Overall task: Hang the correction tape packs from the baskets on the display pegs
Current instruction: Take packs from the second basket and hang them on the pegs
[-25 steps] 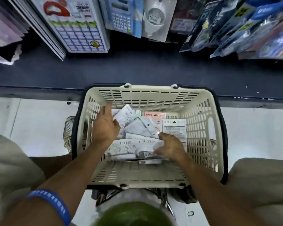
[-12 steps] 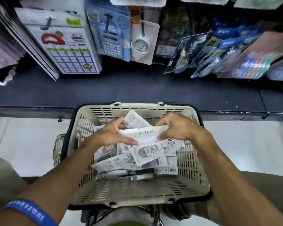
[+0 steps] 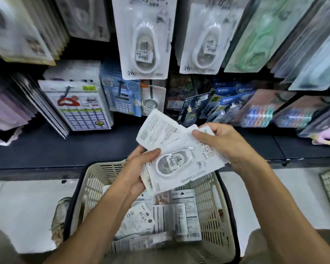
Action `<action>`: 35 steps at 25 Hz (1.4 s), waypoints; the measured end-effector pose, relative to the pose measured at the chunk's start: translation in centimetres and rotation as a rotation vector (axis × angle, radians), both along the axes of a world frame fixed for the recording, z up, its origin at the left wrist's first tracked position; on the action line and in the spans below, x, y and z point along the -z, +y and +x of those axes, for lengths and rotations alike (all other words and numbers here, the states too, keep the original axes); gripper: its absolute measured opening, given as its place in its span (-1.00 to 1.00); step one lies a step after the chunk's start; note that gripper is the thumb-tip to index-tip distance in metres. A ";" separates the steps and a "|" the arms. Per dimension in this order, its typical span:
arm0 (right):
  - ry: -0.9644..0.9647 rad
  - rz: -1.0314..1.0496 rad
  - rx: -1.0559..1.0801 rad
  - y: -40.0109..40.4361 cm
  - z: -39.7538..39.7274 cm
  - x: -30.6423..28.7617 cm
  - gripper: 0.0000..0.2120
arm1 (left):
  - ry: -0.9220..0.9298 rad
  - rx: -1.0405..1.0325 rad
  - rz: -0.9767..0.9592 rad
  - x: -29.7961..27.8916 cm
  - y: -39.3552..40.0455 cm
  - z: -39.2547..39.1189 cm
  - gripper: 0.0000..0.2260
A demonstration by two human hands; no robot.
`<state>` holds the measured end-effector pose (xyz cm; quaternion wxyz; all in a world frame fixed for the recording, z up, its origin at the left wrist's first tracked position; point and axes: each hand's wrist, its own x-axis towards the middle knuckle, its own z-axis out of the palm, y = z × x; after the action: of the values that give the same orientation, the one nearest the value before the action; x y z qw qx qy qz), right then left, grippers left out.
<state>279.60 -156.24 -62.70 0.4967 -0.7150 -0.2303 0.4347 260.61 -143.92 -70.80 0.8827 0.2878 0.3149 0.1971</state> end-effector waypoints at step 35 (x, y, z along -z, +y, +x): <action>-0.208 0.590 0.535 2.1 -0.7 -14.9 -0.73 | -0.170 -0.648 0.712 -21.5 3.6 -5.0 -0.43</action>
<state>278.89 -154.19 -47.81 0.7501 -0.6167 -0.1999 0.1307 255.59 -140.31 -49.33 0.6453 0.4419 0.2281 0.5799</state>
